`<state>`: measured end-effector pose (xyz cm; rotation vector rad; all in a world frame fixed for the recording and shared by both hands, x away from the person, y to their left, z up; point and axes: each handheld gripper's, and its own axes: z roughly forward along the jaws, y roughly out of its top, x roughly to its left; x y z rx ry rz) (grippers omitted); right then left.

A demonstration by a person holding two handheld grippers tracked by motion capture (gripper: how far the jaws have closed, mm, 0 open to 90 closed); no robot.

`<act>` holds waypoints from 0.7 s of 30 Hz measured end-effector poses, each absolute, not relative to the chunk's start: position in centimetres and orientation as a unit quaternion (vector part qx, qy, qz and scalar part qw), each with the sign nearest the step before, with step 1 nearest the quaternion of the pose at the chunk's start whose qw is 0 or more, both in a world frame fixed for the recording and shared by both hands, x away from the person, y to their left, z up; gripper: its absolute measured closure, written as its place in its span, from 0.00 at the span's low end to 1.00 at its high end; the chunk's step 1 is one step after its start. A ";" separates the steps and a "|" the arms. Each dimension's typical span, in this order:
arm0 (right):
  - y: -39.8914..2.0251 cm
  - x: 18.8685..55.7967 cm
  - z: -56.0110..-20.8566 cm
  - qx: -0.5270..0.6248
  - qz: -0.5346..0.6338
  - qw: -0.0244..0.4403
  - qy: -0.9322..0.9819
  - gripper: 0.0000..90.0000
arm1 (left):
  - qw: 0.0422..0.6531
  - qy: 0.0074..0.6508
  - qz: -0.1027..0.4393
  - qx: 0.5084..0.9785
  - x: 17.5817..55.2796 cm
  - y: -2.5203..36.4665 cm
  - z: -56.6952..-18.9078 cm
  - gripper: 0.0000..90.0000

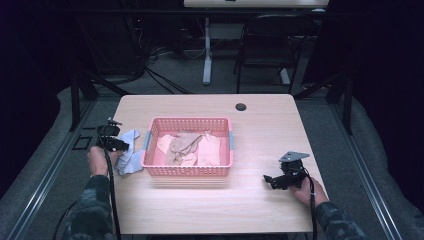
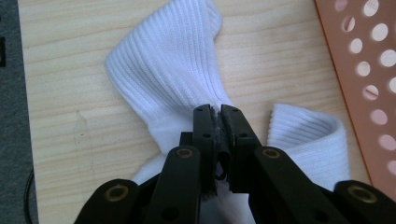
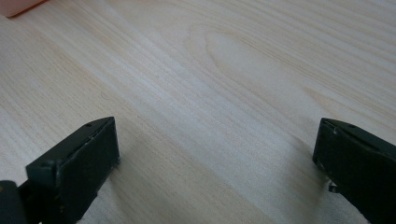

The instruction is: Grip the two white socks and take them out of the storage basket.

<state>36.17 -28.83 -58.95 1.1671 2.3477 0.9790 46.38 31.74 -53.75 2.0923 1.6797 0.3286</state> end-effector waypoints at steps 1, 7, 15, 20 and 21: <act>-28.8 36.2 -58.9 0.411 0.345 0.171 0.827 0.00 | 0.219 0.605 0.118 0.756 46.4 31.8 -53.7 0.89; -28.8 36.2 -59.0 0.411 0.345 0.171 0.826 0.00 | 0.238 0.612 0.144 0.741 45.6 32.7 -52.5 0.48; -28.8 36.1 -58.9 0.411 0.344 0.171 0.827 0.00 | 0.258 0.610 0.181 0.726 43.0 33.7 -49.5 0.23; -28.8 36.1 -58.9 0.411 0.344 0.171 0.827 0.00 | 0.268 0.596 0.202 0.729 41.2 33.5 -47.8 0.17; -28.8 36.1 -58.9 0.411 0.343 0.171 0.827 0.00 | 0.271 0.593 0.206 0.729 40.8 33.4 -47.5 0.17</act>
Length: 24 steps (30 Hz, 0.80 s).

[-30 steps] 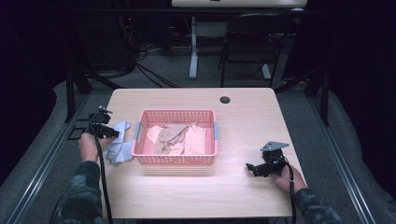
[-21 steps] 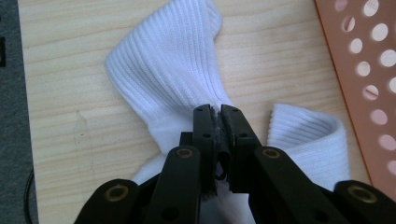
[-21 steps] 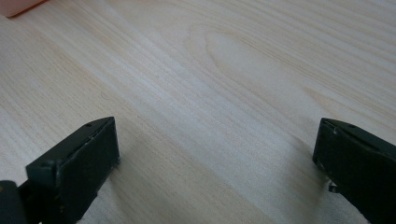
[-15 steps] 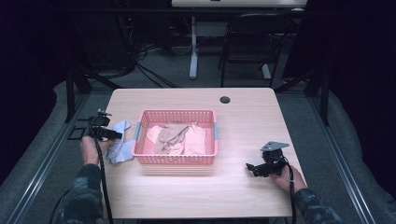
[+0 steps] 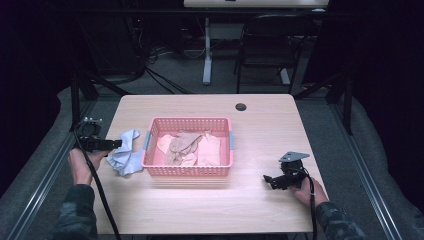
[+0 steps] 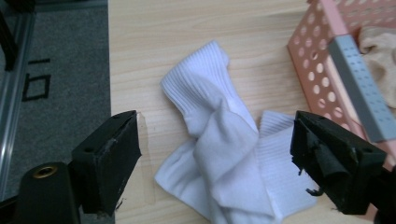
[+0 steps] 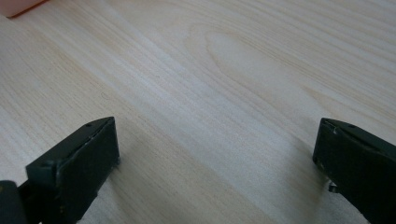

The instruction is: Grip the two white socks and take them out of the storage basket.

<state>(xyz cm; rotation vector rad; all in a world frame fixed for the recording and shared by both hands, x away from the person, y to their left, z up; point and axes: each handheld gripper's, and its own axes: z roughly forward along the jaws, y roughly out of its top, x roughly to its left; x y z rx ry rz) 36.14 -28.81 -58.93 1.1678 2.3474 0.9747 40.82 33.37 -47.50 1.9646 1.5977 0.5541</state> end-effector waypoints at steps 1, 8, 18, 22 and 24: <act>-28.8 36.1 -58.9 0.412 0.343 0.172 0.827 0.00 | 0.273 0.587 0.211 0.732 40.4 33.2 -47.1 0.17; -28.8 36.1 -58.9 0.412 0.343 0.172 0.826 0.00 | 0.286 0.563 0.215 0.745 38.0 32.0 -46.5 0.13; -28.8 36.1 -58.9 0.411 0.344 0.171 0.827 0.00 | 0.275 0.542 0.206 0.767 34.9 30.5 -47.9 0.07; -28.8 36.1 -58.9 0.411 0.344 0.171 0.827 0.00 | 0.269 0.540 0.200 0.772 34.1 30.1 -49.1 0.06; -28.8 36.1 -58.9 0.411 0.344 0.171 0.827 0.00 | 0.265 0.541 0.193 0.774 33.8 29.9 -49.8 0.05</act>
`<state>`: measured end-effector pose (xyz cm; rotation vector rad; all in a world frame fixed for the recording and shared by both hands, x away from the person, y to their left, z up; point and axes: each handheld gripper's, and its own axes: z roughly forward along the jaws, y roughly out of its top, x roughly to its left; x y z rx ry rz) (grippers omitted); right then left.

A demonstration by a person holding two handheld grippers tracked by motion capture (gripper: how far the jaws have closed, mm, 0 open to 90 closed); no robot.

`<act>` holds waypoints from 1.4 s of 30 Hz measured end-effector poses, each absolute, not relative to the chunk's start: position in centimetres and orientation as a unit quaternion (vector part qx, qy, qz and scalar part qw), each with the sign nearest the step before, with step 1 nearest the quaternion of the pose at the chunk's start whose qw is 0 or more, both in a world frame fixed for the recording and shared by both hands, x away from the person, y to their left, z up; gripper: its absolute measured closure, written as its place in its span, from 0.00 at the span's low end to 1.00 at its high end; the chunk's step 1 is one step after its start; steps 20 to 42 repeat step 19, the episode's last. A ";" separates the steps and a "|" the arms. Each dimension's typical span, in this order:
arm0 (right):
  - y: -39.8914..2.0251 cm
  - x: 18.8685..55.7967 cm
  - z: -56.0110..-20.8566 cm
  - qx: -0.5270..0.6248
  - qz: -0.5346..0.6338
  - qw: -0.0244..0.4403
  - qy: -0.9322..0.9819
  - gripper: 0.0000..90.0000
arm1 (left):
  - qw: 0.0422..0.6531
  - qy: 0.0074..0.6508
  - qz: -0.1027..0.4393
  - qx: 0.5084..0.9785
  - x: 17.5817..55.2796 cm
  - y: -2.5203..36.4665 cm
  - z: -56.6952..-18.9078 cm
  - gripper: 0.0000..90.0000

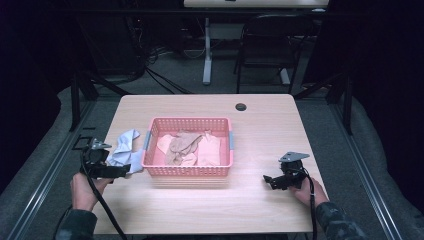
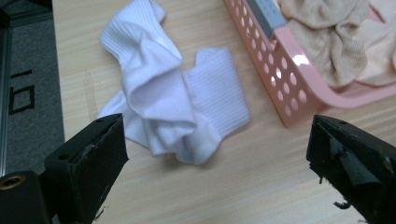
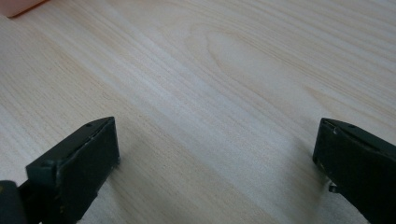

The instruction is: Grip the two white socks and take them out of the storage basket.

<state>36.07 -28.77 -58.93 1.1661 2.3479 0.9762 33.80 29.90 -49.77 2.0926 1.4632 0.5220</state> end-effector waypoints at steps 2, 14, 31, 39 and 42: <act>-28.8 36.1 -58.9 0.410 0.344 0.171 0.827 0.00 | 0.259 0.542 0.191 0.776 33.5 29.7 -50.4 0.04; -28.8 36.0 -58.9 0.409 0.341 0.170 0.829 0.00 | 0.260 0.549 0.185 0.773 33.0 30.5 -52.6 0.00; -28.8 36.0 -58.9 0.407 0.342 0.170 0.830 0.00 | 0.258 0.546 0.187 0.775 33.1 30.3 -52.8 0.00; -28.8 36.0 -58.9 0.407 0.342 0.170 0.830 0.00 | 0.258 0.546 0.187 0.775 33.1 30.3 -52.8 0.00; -28.8 36.0 -58.9 0.407 0.342 0.170 0.830 0.00 | 0.258 0.546 0.187 0.775 33.1 30.3 -52.8 0.00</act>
